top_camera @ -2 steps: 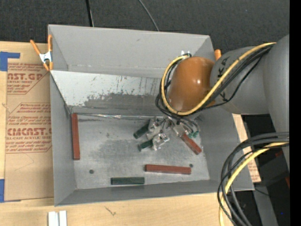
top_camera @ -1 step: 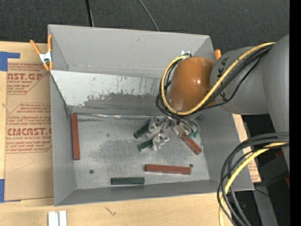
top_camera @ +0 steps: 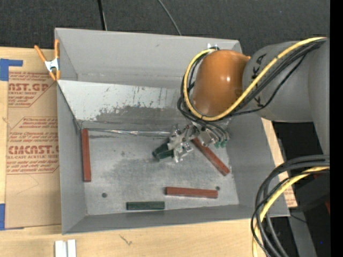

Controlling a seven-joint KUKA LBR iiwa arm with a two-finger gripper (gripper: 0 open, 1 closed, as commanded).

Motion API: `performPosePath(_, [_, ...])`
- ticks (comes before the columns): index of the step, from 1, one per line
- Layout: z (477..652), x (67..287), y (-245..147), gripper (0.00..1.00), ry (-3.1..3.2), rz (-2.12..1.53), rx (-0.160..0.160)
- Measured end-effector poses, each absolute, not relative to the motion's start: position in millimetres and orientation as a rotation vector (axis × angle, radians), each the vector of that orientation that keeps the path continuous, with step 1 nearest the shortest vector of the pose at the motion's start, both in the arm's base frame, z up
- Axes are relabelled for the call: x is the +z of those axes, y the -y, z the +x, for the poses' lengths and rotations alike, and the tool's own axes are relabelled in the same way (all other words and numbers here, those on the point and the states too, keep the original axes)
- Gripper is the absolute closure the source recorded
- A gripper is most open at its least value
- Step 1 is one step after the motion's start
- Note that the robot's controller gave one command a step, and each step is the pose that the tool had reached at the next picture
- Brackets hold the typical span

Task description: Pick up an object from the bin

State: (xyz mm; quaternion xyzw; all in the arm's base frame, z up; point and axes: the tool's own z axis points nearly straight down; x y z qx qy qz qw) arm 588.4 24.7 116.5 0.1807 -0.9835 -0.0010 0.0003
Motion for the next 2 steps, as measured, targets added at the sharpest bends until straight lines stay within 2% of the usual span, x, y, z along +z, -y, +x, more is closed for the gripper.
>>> performPosePath(1, [584.6, 214.1, -33.0, 1.0, 3.06, 0.725, -0.003])
performPosePath(2, [584.6, 214.0, -33.0, 1.0, 3.06, 0.725, -0.002])
